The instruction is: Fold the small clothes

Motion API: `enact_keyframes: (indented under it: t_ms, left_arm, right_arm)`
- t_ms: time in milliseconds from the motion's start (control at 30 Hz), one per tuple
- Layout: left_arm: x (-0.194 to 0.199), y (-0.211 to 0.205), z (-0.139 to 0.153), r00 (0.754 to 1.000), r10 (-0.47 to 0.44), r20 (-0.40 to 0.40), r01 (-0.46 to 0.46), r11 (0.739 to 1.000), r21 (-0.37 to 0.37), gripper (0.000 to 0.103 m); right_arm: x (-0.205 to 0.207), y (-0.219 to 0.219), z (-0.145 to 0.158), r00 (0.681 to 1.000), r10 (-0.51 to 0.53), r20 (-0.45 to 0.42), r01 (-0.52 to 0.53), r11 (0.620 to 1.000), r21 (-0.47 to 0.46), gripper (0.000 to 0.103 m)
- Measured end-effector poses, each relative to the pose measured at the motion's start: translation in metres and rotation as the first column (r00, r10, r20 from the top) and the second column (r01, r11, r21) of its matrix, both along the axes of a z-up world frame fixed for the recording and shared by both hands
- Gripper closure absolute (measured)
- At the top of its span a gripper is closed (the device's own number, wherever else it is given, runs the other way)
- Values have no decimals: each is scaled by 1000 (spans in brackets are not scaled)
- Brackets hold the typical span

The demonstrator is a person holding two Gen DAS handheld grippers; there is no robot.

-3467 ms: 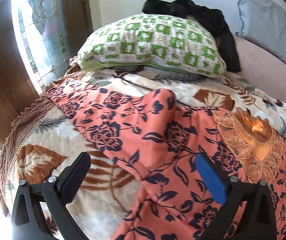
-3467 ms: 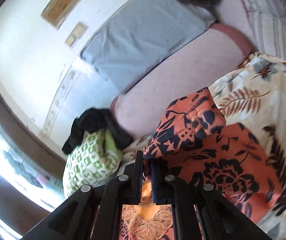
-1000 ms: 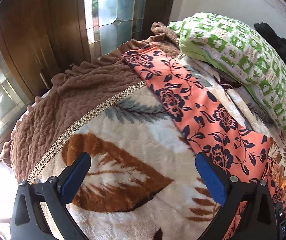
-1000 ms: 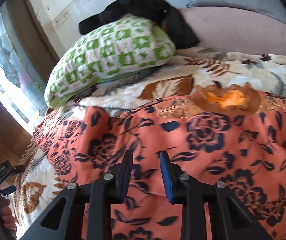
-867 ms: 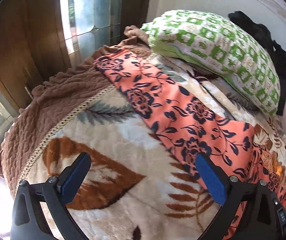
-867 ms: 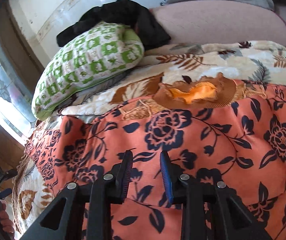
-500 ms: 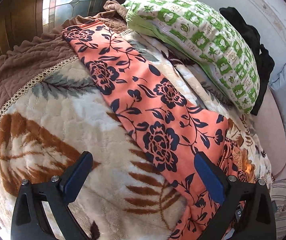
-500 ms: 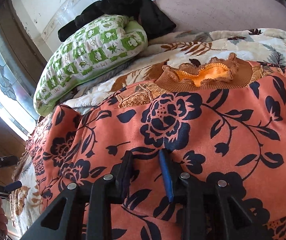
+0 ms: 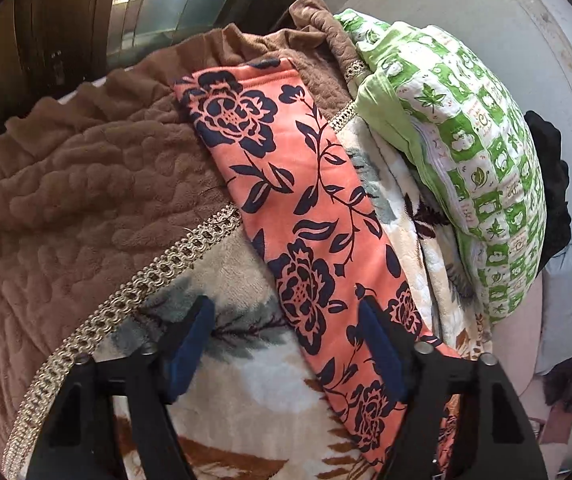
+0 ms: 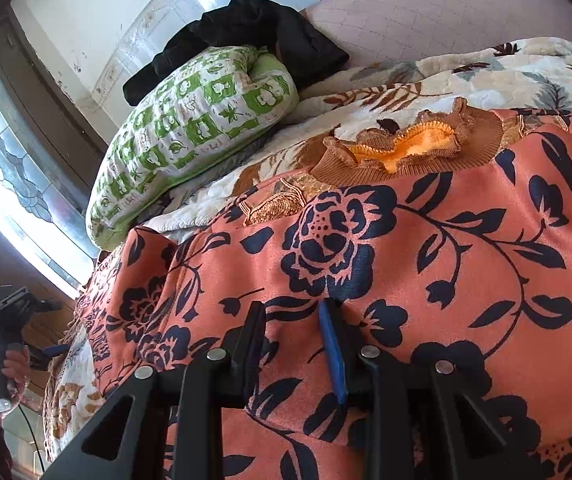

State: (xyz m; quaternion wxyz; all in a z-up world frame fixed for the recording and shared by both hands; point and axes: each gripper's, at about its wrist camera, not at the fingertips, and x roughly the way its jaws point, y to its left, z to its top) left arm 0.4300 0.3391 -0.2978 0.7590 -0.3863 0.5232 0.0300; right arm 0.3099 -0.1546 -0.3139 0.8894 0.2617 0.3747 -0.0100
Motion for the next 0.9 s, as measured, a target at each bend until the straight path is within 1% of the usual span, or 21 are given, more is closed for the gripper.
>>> enact_keyframes:
  t_ms: [67, 133, 200, 233, 400, 467, 500, 533, 567, 600, 633, 667, 700, 733, 767, 833, 867, 900]
  left_arm:
    - [4, 3, -8, 1000, 20, -7, -20, 1000, -23, 38]
    - [8, 3, -10, 999, 36, 25, -35, 999, -23, 38]
    - [11, 2, -12, 998, 40, 56, -37, 998, -59, 38]
    - [14, 2, -15, 997, 49, 59, -45, 996, -76, 38]
    - [27, 2, -21, 989, 108, 97, -100, 991, -91, 38]
    - [35, 7, -24, 983, 151, 107, -140, 985, -104, 39]
    - [39, 11, -25, 980, 168, 108, -156, 982, -109, 44]
    - [42, 13, -27, 978, 181, 102, -170, 980, -106, 53]
    - [45, 12, -27, 977, 188, 97, -179, 980, -91, 60]
    - [48, 10, -26, 979, 183, 94, -178, 982, -66, 78]
    - [51, 9, -25, 982, 171, 81, -168, 985, -43, 100]
    - [52, 5, -22, 984, 161, 73, -160, 987, -29, 99]
    - [52, 1, -16, 985, 153, 84, -152, 988, -19, 99]
    - [48, -4, -7, 984, 137, 110, -137, 991, -4, 99]
    - [44, -13, 5, 985, 105, 140, -109, 994, 26, 99]
    - [36, -43, 35, 982, 4, 191, -27, 993, 117, 98]
    - [31, -61, 51, 975, -57, 215, 21, 986, 163, 98]
    - [22, -81, 70, 965, -125, 232, 73, 973, 219, 98]
  right_arm:
    - [0, -1, 0, 1000, -1, 4, 1, 1000, 6, 71]
    - [-1, -1, -1, 1000, -1, 7, 1, 1000, 11, 71]
    - [-1, -2, -1, 1000, -3, 10, 3, 1000, 17, 71]
    - [-2, -2, -1, 1000, -4, 10, 3, 1000, 19, 71]
    - [-2, -2, 0, 1000, -8, 15, 8, 1000, 27, 71]
    - [-3, -2, -1, 1000, -10, 17, 9, 999, 32, 71]
    - [-3, -2, -1, 1000, -10, 19, 10, 999, 37, 71]
    - [-3, -3, -1, 1000, -11, 22, 10, 999, 42, 71]
    - [-4, -3, -2, 1000, -12, 24, 11, 999, 46, 71]
    - [-4, -3, -2, 1000, -15, 26, 14, 999, 50, 71]
    - [-4, -4, -2, 999, -16, 28, 14, 998, 55, 71]
    - [-4, -5, -2, 999, -16, 31, 15, 998, 61, 71]
    - [-5, -5, -2, 999, -17, 33, 14, 998, 67, 71]
    - [-5, -6, -2, 999, -17, 34, 14, 997, 72, 71]
    - [-5, -7, -2, 999, -18, 35, 15, 997, 78, 71]
    - [-5, -8, -1, 999, -21, 35, 17, 996, 92, 71]
    - [-4, -9, -1, 999, -20, 35, 17, 995, 103, 71]
    - [-4, -10, -1, 999, -21, 35, 17, 992, 127, 71]
